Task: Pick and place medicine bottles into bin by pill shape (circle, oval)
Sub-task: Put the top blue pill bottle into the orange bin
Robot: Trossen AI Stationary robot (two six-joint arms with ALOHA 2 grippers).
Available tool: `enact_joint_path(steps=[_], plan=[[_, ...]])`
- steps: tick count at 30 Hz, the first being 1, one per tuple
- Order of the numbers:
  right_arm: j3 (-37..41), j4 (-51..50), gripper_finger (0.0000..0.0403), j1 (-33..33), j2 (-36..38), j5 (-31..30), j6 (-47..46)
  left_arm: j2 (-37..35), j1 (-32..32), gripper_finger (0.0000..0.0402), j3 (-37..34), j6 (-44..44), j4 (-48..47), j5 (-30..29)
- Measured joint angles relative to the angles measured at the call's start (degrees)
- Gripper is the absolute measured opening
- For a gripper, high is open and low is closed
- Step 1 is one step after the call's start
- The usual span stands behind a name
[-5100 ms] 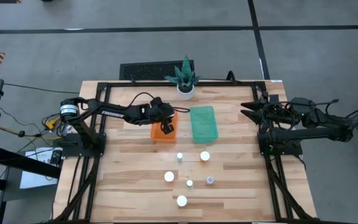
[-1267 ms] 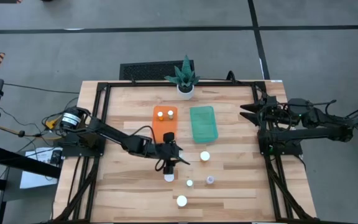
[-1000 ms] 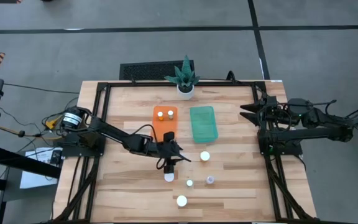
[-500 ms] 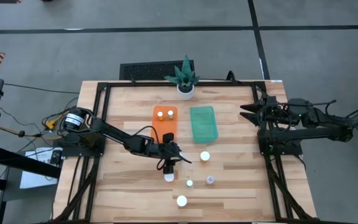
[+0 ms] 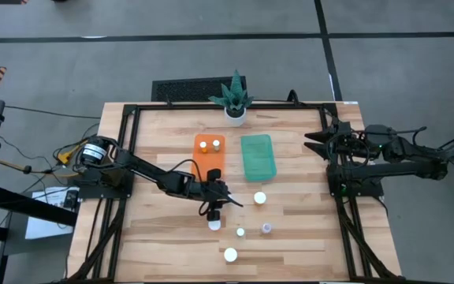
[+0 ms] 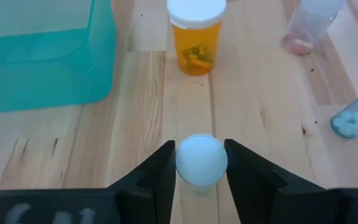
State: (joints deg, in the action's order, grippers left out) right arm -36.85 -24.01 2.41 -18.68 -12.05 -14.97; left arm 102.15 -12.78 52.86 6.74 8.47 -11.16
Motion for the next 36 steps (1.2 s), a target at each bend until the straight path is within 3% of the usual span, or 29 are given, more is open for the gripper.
enact_joint_path(steps=[6,12,24,30,36], plan=[[-0.01,-0.01,0.0175,0.00,0.00,0.00,-0.02,-1.61,0.00,0.0120,-0.07,3.62,1.59,-0.18],[-0.01,-0.02,0.0175,0.01,-0.02,0.00,-0.14,-9.15,0.25,0.0120,-0.04,7.97,-0.45,-3.29],[-0.01,-0.04,0.0175,0.00,-0.02,-0.09,-0.10,-28.15,8.12,0.0121,0.01,9.16,-21.97,-15.97],[-0.01,-0.48,0.0175,-0.01,-0.02,-0.16,-0.08,-27.81,14.22,0.0121,0.00,9.15,-28.35,-13.94],[0.00,-0.54,0.0175,0.01,0.00,-0.26,-0.07,-25.94,16.11,0.0121,-4.98,9.68,-23.81,-11.85]])
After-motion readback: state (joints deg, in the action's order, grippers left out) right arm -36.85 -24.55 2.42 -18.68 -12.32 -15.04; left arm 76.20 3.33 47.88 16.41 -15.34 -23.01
